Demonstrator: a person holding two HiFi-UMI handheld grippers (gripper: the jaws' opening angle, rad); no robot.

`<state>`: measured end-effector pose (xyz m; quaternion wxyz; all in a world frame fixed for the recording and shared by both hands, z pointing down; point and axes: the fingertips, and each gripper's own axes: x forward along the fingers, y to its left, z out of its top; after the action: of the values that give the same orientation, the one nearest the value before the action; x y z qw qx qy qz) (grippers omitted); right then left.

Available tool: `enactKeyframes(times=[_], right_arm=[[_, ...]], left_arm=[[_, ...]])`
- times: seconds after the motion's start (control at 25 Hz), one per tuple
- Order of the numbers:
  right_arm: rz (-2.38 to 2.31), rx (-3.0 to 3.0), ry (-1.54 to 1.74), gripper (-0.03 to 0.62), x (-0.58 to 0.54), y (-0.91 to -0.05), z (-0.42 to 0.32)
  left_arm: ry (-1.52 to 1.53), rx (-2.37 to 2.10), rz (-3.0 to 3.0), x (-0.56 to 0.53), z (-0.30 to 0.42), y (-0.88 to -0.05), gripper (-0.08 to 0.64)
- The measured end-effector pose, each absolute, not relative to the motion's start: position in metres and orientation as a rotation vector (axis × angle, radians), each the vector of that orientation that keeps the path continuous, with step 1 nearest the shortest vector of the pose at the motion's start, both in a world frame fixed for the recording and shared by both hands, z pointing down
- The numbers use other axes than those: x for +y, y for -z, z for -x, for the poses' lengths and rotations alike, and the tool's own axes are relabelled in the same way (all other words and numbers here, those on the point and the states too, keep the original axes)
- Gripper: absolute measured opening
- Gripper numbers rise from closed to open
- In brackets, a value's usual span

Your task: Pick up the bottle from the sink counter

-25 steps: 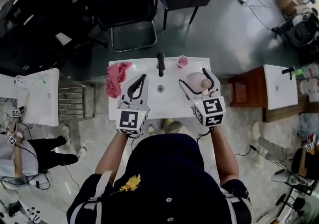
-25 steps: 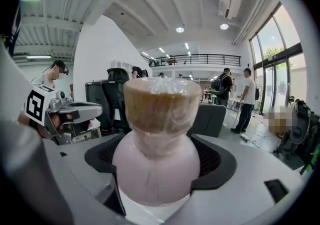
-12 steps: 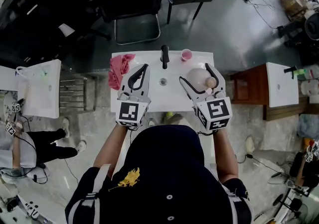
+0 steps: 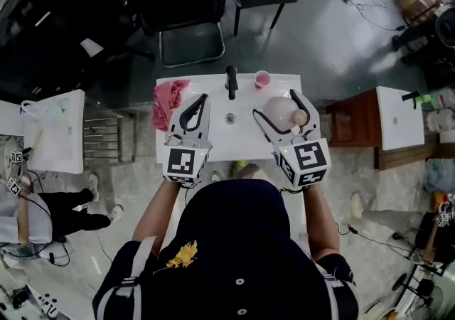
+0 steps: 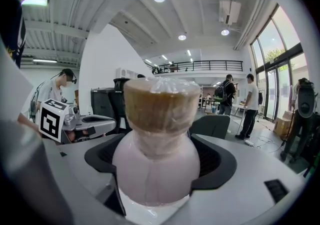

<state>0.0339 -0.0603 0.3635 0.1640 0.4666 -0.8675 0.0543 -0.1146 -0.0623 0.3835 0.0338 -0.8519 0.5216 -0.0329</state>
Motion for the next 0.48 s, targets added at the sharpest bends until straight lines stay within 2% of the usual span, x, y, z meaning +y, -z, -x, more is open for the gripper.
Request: enactKeyframes(times=[0.48], right_arm=[[-1.335,-2.482,-0.134,0.434,-0.0568,-0.3570,-0.0291]], left_arm=[[0.099,1.558,2.631,-0.0620,0.1113,-0.3791,0.018]])
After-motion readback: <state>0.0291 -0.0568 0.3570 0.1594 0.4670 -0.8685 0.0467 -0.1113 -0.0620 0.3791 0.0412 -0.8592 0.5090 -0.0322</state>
